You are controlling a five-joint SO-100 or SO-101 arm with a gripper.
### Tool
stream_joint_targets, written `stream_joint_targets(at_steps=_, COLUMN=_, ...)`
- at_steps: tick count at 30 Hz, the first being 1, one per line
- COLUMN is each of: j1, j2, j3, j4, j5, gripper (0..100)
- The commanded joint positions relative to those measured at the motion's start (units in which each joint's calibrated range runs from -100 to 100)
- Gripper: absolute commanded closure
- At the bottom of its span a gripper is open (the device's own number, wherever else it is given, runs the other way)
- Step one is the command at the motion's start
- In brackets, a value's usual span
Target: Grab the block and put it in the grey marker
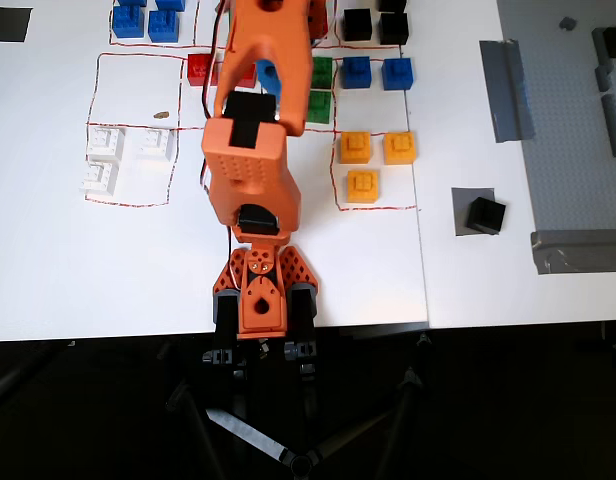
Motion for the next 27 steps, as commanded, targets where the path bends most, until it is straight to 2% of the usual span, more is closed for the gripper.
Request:
stream_joint_targets(at_steps=1, j1=-4.4, j2=-8.7, j3=-1.1, j4=-1.9, j5=-2.1, gripper=100)
stream_joint_targets(at_steps=14, j1=-11.8, j2=-9.3, j3=0.0, j4=-5.4, j5=-4.7, gripper=100)
stream_joint_targets(at_steps=27, j1=-13.7, j2=-9.2, j3=-0.1, j4=-5.0, j5=-5.3, gripper=100)
